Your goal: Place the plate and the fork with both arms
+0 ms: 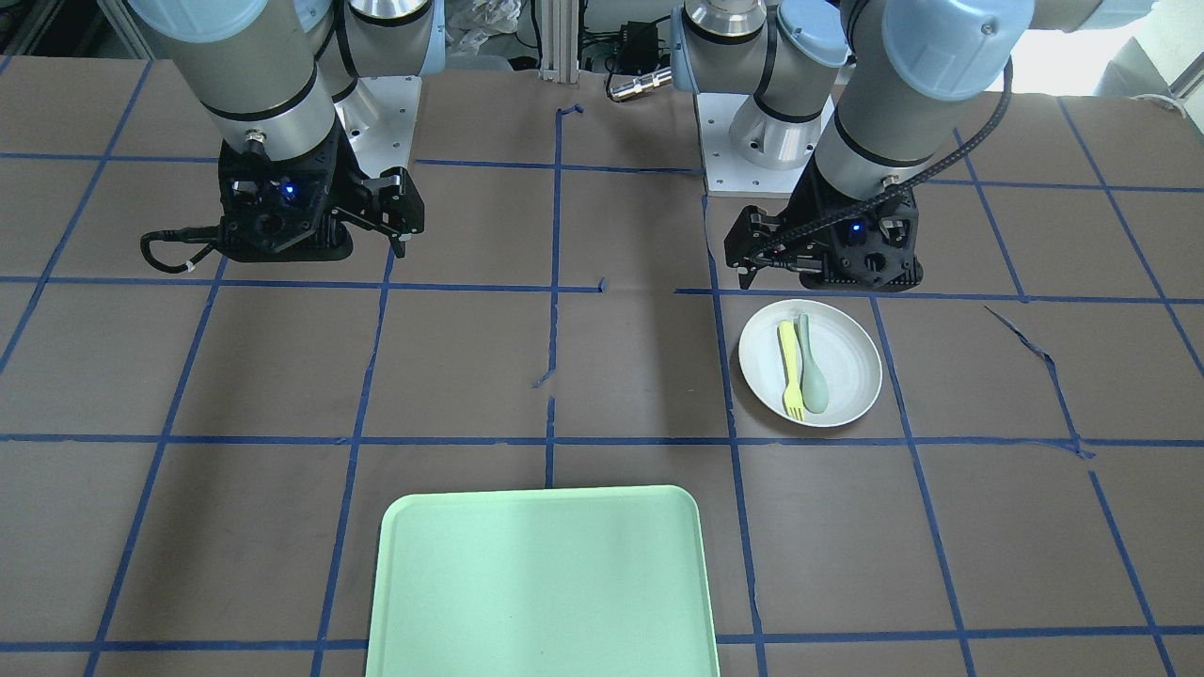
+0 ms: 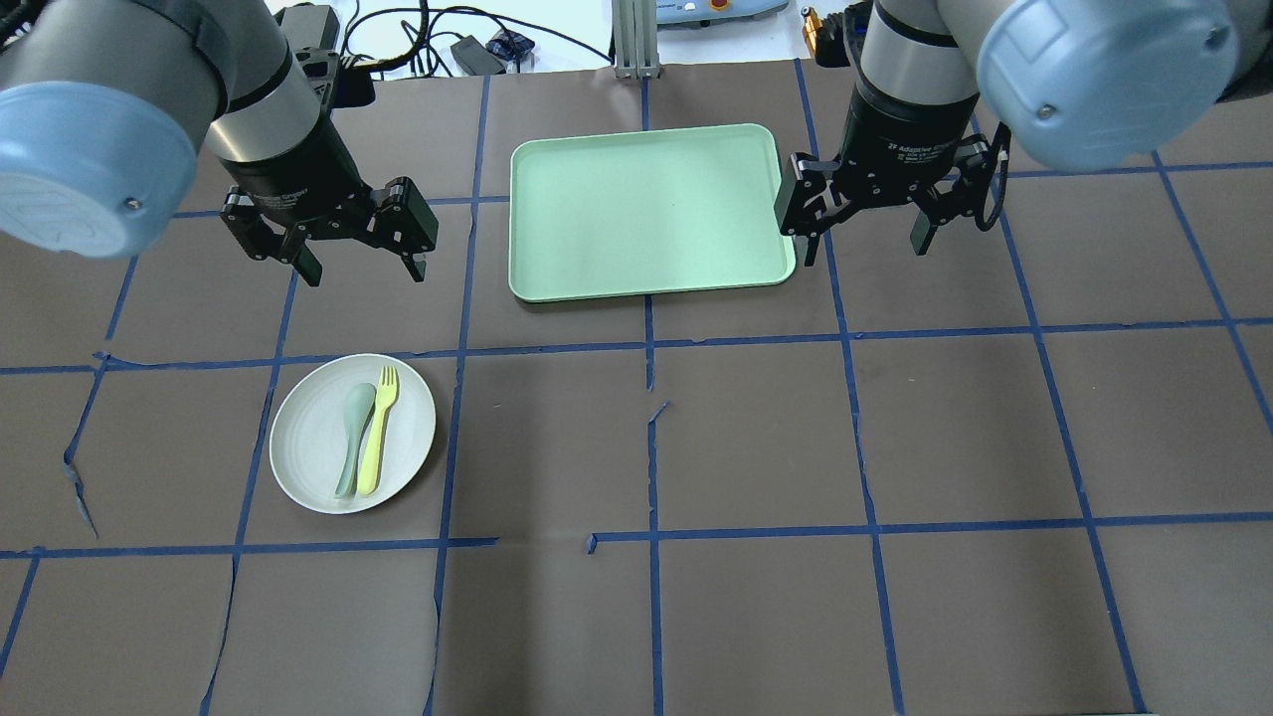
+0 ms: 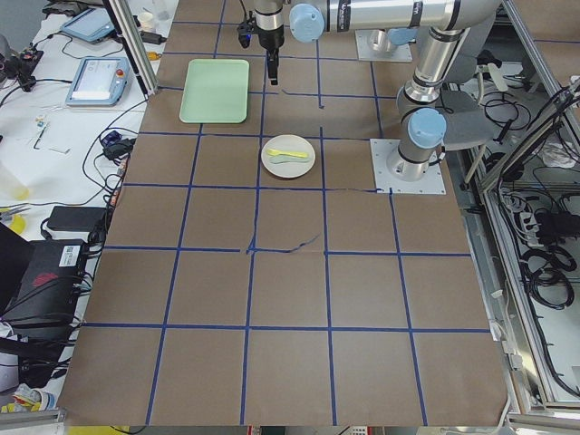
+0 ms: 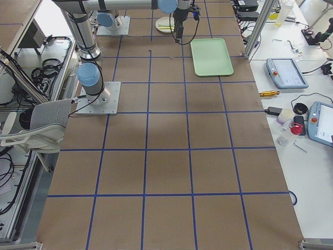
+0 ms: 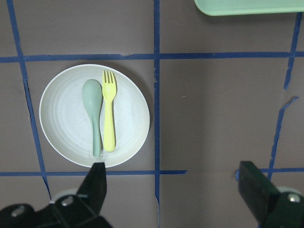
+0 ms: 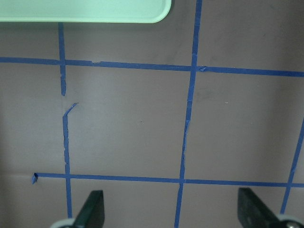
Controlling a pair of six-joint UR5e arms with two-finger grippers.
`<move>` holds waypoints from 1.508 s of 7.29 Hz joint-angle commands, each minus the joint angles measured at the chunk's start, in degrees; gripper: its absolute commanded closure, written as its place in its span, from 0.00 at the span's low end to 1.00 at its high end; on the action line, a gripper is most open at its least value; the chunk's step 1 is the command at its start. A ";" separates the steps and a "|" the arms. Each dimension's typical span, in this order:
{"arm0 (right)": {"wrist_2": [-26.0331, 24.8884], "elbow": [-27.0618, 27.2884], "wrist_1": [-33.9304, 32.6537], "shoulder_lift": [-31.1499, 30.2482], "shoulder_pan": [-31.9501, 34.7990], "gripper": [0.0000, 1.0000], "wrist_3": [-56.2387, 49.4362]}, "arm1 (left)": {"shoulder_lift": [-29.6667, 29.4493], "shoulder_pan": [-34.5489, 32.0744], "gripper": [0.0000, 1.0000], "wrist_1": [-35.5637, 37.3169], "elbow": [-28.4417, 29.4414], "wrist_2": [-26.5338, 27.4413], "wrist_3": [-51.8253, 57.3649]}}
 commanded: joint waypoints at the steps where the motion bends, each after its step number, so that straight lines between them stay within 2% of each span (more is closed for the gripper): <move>1: -0.08 -0.05 -0.16 0.12 -0.08 0.00 0.21 | 0.46 -0.21 0.00 0.05 -0.41 -0.02 -0.35; 5: 0.01 0.04 -1.30 0.21 -0.70 0.00 5.02 | 0.28 -0.47 0.00 -0.13 -0.59 -0.46 -0.35; 11: 0.01 0.04 -2.18 0.56 -0.61 0.00 5.22 | 0.63 -0.39 0.00 -0.04 -0.23 0.15 -0.27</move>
